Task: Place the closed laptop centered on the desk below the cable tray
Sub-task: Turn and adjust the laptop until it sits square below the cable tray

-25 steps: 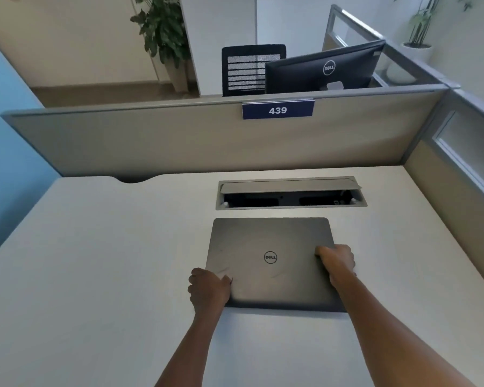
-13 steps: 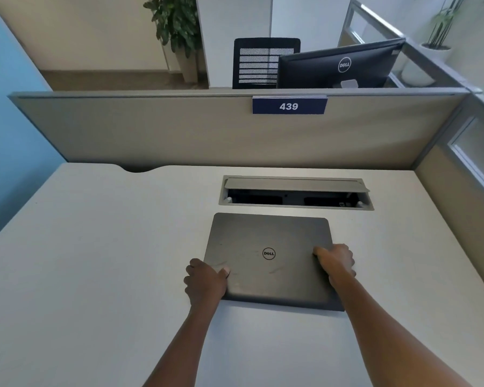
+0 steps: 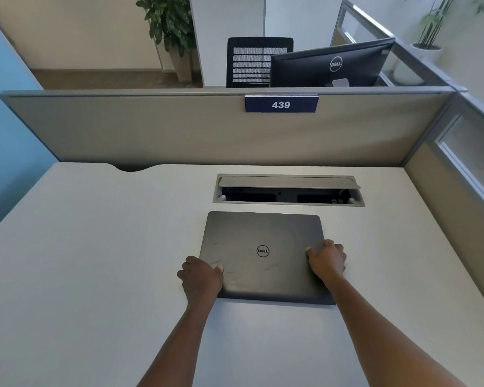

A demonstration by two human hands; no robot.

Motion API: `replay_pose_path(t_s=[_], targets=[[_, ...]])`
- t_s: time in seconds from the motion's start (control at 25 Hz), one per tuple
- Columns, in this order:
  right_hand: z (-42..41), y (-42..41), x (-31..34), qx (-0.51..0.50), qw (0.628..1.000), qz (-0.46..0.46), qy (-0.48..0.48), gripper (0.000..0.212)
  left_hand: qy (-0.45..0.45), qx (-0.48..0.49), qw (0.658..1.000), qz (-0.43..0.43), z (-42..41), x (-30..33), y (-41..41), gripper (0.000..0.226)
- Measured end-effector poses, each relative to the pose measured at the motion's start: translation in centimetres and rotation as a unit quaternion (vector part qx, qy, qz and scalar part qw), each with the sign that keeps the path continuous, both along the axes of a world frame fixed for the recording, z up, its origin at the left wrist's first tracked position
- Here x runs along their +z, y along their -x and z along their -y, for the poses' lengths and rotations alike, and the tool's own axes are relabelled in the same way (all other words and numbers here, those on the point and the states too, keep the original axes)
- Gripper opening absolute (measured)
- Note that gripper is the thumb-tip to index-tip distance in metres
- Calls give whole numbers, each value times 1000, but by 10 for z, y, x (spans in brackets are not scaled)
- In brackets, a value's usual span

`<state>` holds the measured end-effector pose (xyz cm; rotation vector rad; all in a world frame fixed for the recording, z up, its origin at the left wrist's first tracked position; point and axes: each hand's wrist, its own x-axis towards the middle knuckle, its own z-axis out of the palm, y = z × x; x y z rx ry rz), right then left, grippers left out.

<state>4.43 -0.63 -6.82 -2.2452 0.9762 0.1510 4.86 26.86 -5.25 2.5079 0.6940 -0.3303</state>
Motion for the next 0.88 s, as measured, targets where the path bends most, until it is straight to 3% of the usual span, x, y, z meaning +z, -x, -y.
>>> replay_pose_path(t_s=[0.24,0.48,0.6,0.76,0.88], targets=[[-10,20,-3,71,997,1,40,64,-3,1,1000,2,1,1,6,71],[-33,53,-14,126,981,12,146,67,-34,-12,999,40,4,-4,22,62],[-37,64,-19,152,975,-12,164,68,-9,36,998,52,8,-4,30,59],[-41,73,-26,189,961,-11,200,66,110,201,969,91,23,1,43,63],[-40,71,-26,216,953,-4,212,64,284,337,896,61,40,3,56,55]])
